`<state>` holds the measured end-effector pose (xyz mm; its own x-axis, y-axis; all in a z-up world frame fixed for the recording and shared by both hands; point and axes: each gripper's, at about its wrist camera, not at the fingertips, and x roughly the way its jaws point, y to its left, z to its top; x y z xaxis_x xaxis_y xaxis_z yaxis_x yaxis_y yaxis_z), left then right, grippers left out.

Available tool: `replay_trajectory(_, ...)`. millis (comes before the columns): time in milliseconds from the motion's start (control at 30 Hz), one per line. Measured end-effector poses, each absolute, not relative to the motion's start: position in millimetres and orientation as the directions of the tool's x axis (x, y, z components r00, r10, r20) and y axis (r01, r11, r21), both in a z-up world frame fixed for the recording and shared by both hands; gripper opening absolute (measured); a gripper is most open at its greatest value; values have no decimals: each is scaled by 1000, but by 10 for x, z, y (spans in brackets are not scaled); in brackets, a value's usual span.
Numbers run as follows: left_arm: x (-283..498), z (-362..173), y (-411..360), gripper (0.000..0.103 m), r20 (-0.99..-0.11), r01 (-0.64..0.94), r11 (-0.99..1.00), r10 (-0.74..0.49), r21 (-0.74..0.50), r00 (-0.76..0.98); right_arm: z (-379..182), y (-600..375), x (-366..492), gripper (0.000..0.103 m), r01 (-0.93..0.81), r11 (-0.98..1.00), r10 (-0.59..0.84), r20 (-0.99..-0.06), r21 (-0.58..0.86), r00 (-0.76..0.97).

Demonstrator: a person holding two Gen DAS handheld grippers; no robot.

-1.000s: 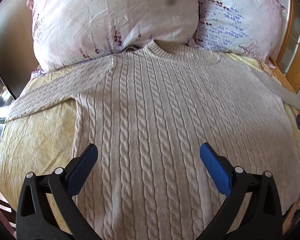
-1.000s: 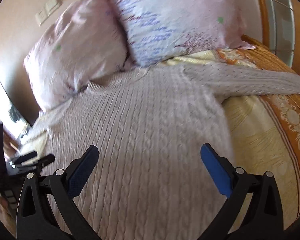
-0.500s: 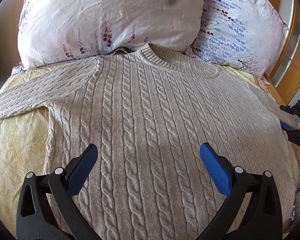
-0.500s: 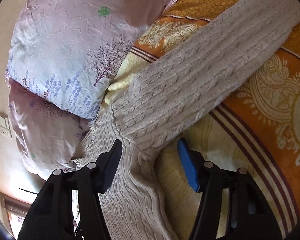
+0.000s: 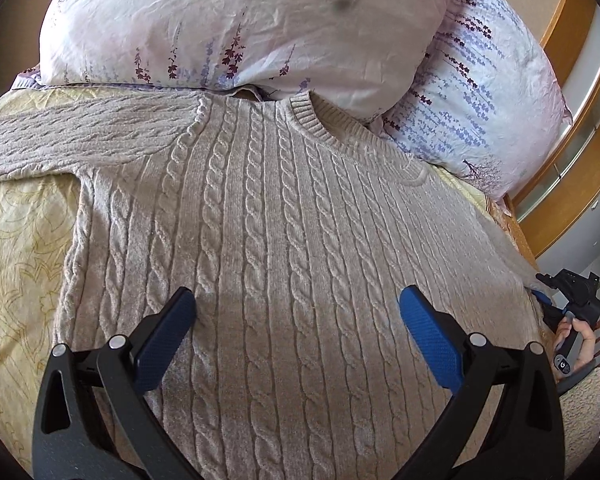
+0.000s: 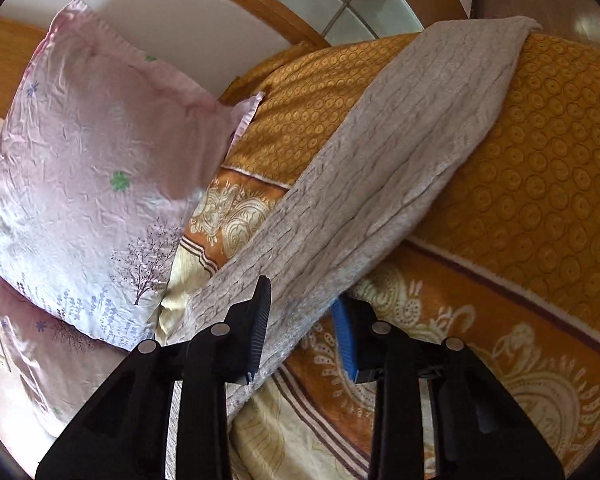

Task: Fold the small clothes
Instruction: 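Move the right gripper to the sweater sleeve cuff and close on it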

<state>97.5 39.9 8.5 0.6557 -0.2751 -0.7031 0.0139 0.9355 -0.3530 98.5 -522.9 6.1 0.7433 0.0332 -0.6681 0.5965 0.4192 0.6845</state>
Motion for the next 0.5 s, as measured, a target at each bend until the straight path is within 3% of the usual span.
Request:
replay_trajectory(133,987,73,376,101,-710,14,941,-265,-337,652,99,-5294,935,33,644,432,-59,-693,631,718)
replay_trajectory(300,989,55,376,101,-712,15,943,-260,-332,652,80,-5328,925,33,647,439,-70,-694,624,717)
replay_trajectory(333,987,48,382,101,-713,15,944,-260,-331,652,76,-5332,924,30,652,438,-80,-696,618,713)
replay_trajectory(400,989,47,382,101,-712,15,943,-261,-332,652,44,-5356,907,12,655,422,-88,-691,626,717)
replay_trajectory(500,992,42,382,101,-713,15,944,-259,-329,651,-31,-5393,843,10,634,386,-66,-665,670,744)
